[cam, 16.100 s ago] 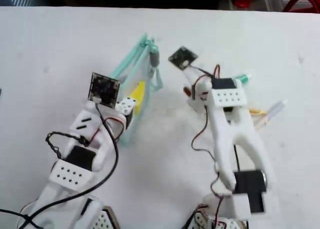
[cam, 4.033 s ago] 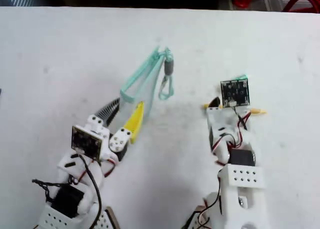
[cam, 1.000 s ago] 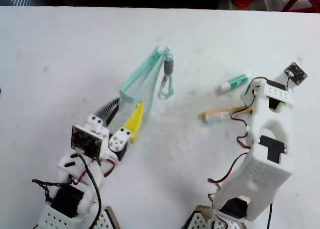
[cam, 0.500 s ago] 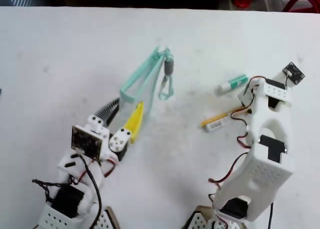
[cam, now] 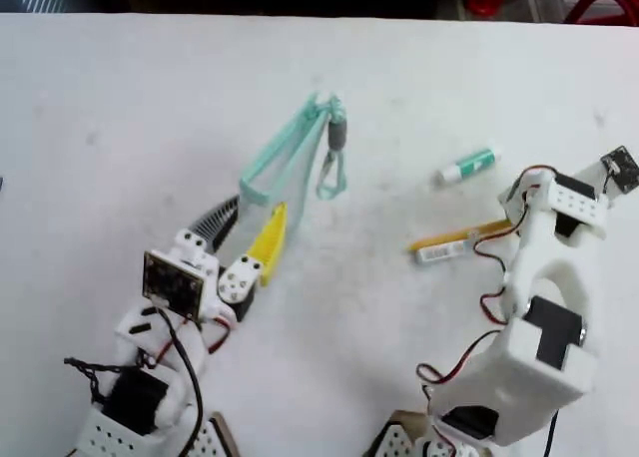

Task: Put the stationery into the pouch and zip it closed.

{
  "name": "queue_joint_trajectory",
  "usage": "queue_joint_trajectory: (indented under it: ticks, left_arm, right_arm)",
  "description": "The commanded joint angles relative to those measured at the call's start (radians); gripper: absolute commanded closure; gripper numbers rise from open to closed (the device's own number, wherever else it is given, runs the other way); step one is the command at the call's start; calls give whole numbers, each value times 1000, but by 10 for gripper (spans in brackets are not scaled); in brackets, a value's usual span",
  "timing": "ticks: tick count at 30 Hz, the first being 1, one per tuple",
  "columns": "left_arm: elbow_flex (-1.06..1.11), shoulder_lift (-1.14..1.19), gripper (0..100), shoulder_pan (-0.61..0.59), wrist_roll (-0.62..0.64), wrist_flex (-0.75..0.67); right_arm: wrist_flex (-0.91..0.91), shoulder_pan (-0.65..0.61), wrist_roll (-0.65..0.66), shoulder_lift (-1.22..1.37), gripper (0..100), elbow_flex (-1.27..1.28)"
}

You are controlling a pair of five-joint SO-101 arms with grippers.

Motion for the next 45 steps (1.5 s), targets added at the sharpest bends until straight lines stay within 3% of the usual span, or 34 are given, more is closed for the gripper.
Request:
queue_joint_trajectory:
  ticks: [1, 10, 14, 19, 24, 27, 32, 37, 45]
  left_arm:
    - [-9, 4, 845, 15, -6, -12]
    - [-9, 4, 845, 15, -6, -12]
    - [-9, 4, 845, 15, -6, -12]
    - [-11, 4, 843, 15, -6, -12]
    - [-12, 2, 842, 15, -5, -12]
    - [-12, 2, 835, 44, -8, -11]
    - [-12, 2, 797, 142, -84, 41]
    - [-12, 2, 805, 153, -92, 49]
    - [-12, 1, 821, 154, -92, 49]
  right_arm:
    - [-108, 13, -11, -185, 981, 107]
    - [-122, -7, -11, -602, 981, 258]
    - [-122, -73, 11, -763, 982, 255]
    - [-110, -186, 150, -954, 982, 212]
    - [-21, -246, 169, -1098, 982, 104]
    - [22, -285, 210, -1130, 982, 3]
    - [50, -421, 396, -1101, 982, -190]
    - [114, -552, 582, -1043, 982, -374]
    - [134, -725, 594, -934, 982, -588]
